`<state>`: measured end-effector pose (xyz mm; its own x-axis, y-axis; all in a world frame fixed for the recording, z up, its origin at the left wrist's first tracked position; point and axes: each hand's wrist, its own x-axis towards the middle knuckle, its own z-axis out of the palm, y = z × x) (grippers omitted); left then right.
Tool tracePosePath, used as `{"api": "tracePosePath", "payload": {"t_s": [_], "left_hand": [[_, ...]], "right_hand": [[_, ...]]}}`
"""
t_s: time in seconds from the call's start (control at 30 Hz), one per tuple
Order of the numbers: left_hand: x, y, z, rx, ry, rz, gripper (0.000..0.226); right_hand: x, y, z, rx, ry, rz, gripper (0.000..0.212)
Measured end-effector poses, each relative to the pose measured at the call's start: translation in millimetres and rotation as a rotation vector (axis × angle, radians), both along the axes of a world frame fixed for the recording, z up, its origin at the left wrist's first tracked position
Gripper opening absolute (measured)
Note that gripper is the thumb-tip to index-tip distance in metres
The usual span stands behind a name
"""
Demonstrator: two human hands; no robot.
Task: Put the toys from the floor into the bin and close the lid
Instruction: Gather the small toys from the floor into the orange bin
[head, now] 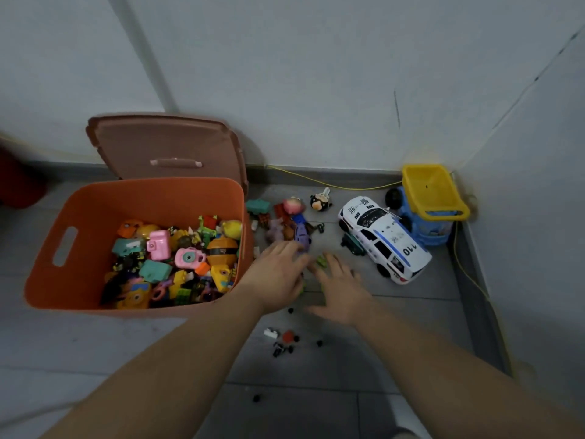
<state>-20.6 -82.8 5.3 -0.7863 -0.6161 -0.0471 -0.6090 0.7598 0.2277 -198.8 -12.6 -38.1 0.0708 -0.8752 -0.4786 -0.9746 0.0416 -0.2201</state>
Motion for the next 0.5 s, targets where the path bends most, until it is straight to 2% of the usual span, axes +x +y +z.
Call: {"api": "tracePosePath", "payload": {"t_s": [0.27,0.4,0.5], "left_hand": [[19,22,-56,0.207,-0.175,0.132,0.053],[23,30,-70,0.269,-0.166,0.178,0.056],[21,32,-75,0.333,-0.11,0.238,0.057]], "right_hand": [[30,28,-32,0.046,-0.048,0.051,0.114],[52,45,-47,0.084,-0.014,0.061,0.129],[76,60,-60,0.037,0.036,0.101,0.14]]}}
